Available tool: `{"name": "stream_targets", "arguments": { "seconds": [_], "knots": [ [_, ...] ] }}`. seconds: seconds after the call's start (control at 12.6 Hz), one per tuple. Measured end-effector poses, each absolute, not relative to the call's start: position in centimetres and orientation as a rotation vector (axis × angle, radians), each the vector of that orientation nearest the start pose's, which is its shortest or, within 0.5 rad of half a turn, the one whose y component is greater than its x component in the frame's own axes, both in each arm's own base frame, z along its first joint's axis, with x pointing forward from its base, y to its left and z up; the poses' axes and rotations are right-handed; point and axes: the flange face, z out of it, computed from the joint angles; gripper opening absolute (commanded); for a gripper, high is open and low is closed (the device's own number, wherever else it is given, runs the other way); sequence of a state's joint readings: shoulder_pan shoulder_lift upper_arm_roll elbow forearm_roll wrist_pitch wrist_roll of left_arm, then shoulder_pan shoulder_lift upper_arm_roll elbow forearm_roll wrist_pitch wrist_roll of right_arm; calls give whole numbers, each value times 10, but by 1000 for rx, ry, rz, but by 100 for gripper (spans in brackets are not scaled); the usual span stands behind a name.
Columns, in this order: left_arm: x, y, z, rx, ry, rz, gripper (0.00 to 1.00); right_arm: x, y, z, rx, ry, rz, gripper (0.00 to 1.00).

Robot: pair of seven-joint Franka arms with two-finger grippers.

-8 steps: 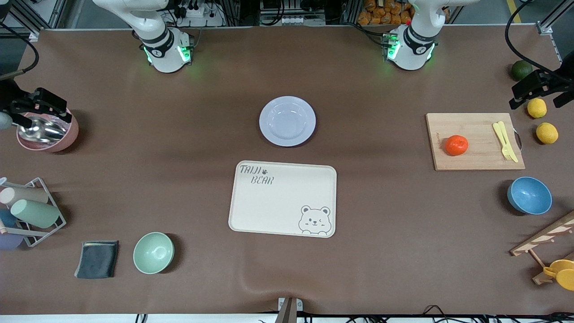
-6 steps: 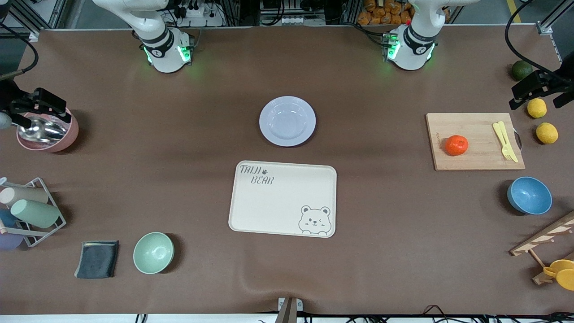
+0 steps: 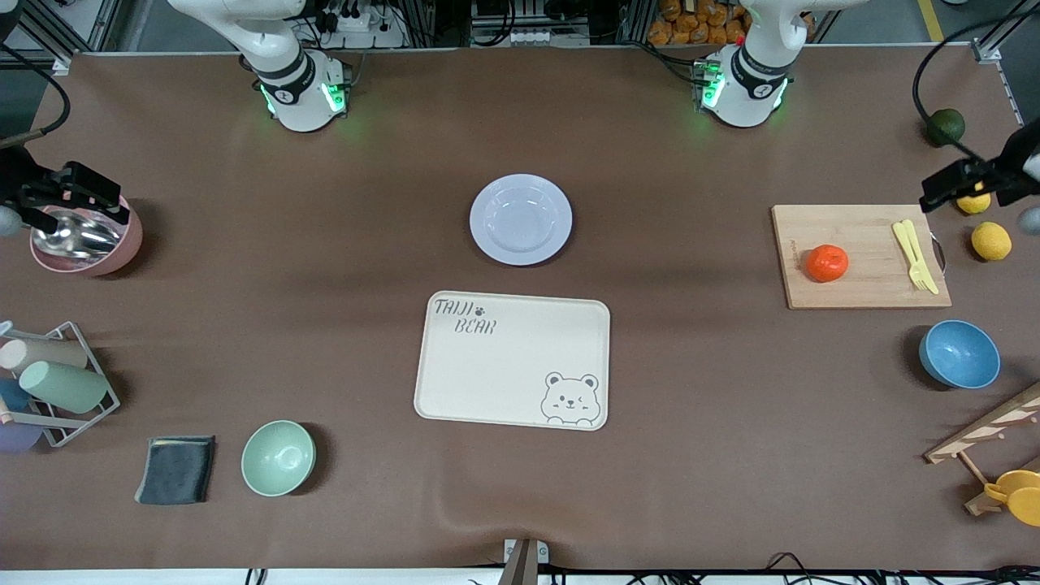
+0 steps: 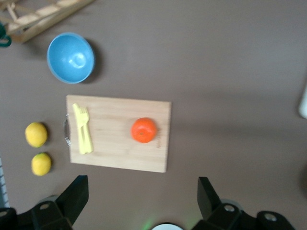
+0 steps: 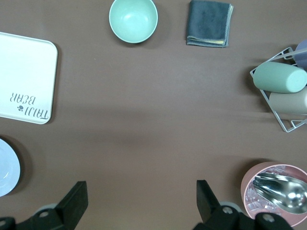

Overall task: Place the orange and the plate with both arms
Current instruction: 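Reach the left gripper toward the orange on the cutting board, then grasp the orange with the left gripper while the right gripper reaches inward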

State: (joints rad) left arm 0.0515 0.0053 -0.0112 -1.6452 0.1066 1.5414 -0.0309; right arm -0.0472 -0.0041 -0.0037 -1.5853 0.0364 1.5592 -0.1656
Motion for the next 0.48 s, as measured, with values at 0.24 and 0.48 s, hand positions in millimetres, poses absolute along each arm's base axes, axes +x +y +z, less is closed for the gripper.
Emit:
{"name": "stream_targets", "arguments": {
  "seconds": [0.24, 0.48],
  "knots": [
    [551, 65, 494, -3021, -153, 190, 100, 554, -22, 605, -3094, -184, 71, 100],
    [538, 77, 422, -3028, -166, 212, 100, 559, -18, 587, -3087, -194, 119, 100]
  ]
}}
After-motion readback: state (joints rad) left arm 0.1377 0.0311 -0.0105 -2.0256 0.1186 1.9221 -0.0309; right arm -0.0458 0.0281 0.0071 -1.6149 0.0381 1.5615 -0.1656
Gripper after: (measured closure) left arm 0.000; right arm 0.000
